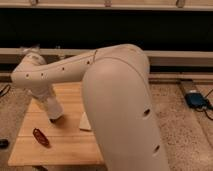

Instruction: Place the ceramic cup over the eraser

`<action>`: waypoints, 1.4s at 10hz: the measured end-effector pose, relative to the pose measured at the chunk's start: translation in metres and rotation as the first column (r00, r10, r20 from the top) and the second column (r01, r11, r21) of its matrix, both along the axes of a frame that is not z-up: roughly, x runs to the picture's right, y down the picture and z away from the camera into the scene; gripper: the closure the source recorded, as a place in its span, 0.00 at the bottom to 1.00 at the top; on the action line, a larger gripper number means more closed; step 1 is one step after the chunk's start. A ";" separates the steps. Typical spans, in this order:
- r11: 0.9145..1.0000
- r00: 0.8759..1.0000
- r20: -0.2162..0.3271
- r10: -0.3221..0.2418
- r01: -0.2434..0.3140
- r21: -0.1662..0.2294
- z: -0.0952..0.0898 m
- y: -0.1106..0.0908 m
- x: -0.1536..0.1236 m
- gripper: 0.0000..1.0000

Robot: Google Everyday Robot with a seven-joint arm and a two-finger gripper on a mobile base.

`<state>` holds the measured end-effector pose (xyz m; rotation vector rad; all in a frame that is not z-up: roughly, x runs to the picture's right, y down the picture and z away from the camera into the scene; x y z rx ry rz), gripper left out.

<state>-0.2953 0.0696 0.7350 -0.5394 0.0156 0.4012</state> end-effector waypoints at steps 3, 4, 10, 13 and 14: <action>0.999 0.999 -0.033 -0.038 0.037 -0.019 0.013 0.021 -0.007 0.82; 0.999 0.998 -0.040 -0.045 0.044 -0.022 0.015 0.026 -0.009 0.75; 0.999 0.998 -0.064 -0.028 0.026 -0.030 0.028 0.032 -0.017 0.20; 0.999 0.998 -0.058 -0.021 0.019 -0.030 0.030 0.029 -0.016 0.20; 0.999 0.998 -0.056 -0.020 0.019 -0.030 0.030 0.028 -0.016 0.20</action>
